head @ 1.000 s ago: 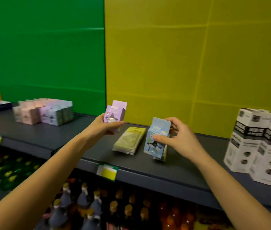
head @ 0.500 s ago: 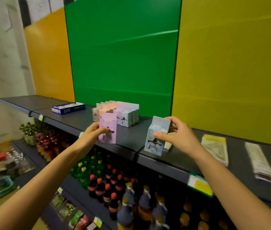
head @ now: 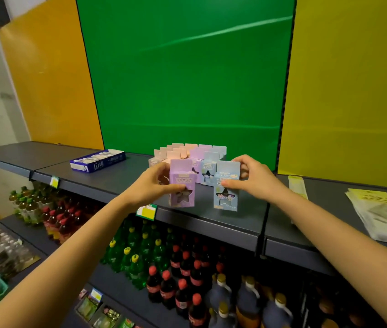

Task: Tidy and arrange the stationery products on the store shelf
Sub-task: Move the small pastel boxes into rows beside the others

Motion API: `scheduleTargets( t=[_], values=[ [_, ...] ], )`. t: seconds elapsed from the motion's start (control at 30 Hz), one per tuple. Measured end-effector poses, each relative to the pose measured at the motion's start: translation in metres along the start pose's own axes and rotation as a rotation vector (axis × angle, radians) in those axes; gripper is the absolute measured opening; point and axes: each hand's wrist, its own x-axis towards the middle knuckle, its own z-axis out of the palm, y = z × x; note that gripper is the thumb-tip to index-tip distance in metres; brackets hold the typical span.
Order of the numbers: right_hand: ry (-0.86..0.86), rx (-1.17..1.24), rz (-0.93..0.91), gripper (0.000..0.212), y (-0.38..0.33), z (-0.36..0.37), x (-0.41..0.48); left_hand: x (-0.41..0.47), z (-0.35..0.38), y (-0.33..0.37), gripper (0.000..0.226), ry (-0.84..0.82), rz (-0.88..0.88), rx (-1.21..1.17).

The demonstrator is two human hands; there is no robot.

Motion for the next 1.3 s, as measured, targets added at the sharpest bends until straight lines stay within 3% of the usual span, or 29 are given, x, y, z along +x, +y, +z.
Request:
scheduleTargets(
  t=[0.3, 0.53, 0.7, 1.03, 1.3],
  values=[
    [-0.024, -0.220, -0.002, 0.053, 0.009, 0.028, 0.066, 0.083, -0.014, -0.027, 0.050, -0.129, 0.122, 0.098],
    [-0.007, -0.281, 0.040, 0.047, 0.013, 0.034, 0.093, 0.132, -0.020, -0.047, 0.036, -0.342, 0.247, 0.200],
    [0.016, -0.253, 0.115, 0.050, 0.014, 0.042, 0.097, 0.150, -0.021, -0.063, 0.038, -0.335, 0.367, 0.316],
    [0.271, -0.223, 0.173, 0.049, 0.008, 0.072, 0.103, 0.186, -0.033, -0.081, 0.056, -0.202, 0.717, 0.775],
    [0.425, -0.303, 0.159, 0.046, 0.010, 0.085, 0.099, 0.194, -0.036, -0.091, 0.063, -0.141, 0.860, 0.766]
  ],
)
